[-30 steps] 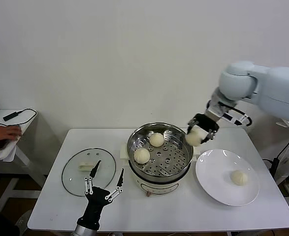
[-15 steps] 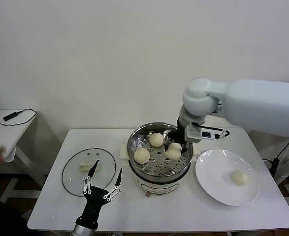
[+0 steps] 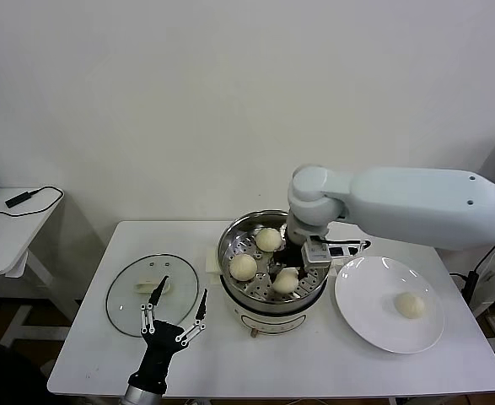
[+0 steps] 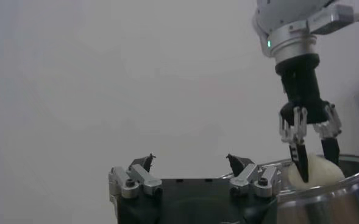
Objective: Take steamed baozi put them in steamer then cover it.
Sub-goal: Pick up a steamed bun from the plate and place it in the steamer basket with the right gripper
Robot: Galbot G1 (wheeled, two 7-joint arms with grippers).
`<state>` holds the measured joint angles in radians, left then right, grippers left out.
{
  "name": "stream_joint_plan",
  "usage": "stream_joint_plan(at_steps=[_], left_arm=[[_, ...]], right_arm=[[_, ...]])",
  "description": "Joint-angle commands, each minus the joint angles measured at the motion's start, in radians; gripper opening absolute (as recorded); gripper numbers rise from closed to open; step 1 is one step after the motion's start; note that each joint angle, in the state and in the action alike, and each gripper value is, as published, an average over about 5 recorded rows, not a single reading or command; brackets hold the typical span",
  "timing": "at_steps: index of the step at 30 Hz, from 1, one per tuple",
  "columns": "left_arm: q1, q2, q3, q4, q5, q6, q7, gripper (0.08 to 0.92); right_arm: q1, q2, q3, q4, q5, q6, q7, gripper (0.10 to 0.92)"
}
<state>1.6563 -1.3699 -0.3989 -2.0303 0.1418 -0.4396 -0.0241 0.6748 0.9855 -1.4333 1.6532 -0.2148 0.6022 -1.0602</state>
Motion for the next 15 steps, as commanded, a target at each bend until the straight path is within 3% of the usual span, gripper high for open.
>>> stream_joint_plan(at_steps=[1,11,15], left_arm=[[-0.001,0.000,-0.001,0.004,-0.002,-0.001,-0.001,0.823],[-0.003,-0.003,-0.005,0.006,-0.007,-0.002,-0.001,0.823],[-0.003,-0.004,-0.006,0.007,-0.008,-0.003,-0.001,0.823]], right_arm=[[-0.060,0.021,0.015,-0.010,-0.056,0.026,-0.001,0.669],[-0.099,0.038,0.044,-0.027,-0.121,0.050,0.005,0.705],[-0.102,0.037,0.049,-0.028,-0.122,0.051,0.010,0.756]])
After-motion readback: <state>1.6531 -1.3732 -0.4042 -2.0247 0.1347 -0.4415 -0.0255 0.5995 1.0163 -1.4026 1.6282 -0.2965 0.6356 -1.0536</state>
